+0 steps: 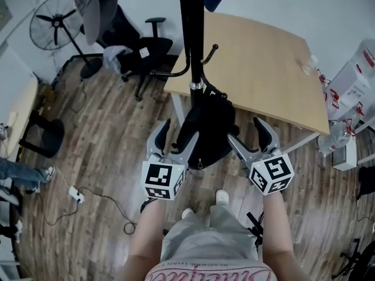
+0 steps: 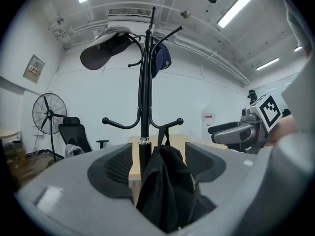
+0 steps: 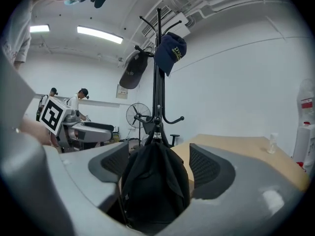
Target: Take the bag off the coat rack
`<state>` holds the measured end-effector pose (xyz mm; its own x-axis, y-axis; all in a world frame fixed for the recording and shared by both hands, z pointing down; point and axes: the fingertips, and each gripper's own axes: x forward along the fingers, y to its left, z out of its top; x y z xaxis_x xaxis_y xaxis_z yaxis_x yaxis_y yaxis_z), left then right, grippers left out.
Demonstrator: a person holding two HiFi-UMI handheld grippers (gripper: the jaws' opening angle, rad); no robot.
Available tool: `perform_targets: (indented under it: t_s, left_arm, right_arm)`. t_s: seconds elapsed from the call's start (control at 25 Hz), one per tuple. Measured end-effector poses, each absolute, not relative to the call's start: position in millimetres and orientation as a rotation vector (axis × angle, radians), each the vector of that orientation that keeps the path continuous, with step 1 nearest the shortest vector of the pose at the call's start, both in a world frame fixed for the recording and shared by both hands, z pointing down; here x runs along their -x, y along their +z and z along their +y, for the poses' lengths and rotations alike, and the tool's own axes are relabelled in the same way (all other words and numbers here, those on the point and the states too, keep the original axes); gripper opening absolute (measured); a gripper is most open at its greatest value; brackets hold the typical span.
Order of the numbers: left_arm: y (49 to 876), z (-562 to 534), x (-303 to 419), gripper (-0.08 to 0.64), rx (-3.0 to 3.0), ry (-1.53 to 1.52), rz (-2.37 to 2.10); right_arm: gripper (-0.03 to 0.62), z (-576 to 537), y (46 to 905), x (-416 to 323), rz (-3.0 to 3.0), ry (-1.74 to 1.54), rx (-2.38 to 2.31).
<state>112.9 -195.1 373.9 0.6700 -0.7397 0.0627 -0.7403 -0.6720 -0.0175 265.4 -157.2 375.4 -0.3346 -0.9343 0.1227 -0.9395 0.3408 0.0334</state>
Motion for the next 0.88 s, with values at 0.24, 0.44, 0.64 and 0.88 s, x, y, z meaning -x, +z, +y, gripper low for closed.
perform_targets:
  t_s: [0.24,0.44,0.64,0.88]
  left_arm:
    - [411,-206,-127,0.336,-2.781,0.195,-1.316]
    - [447,-212,-134,0.327,-2.649,0.255,-1.403]
    - [479,-212,-138,0.328,-2.542,0.338,-1.472]
    - [510,-212,-142,0.334,-2.467,0.428,-1.491]
  right_arm:
    - [0.339,-174,412,-282,-2.498,0.140,-1.619]
    - [0.339,-194,453,-295,-2.494,0.208,-1.485]
    - [0.339,-212,485,-297,-2.517,0.281,-1.351]
    - [0.339,-230,515,-298,-2.496,0.321,-1.256]
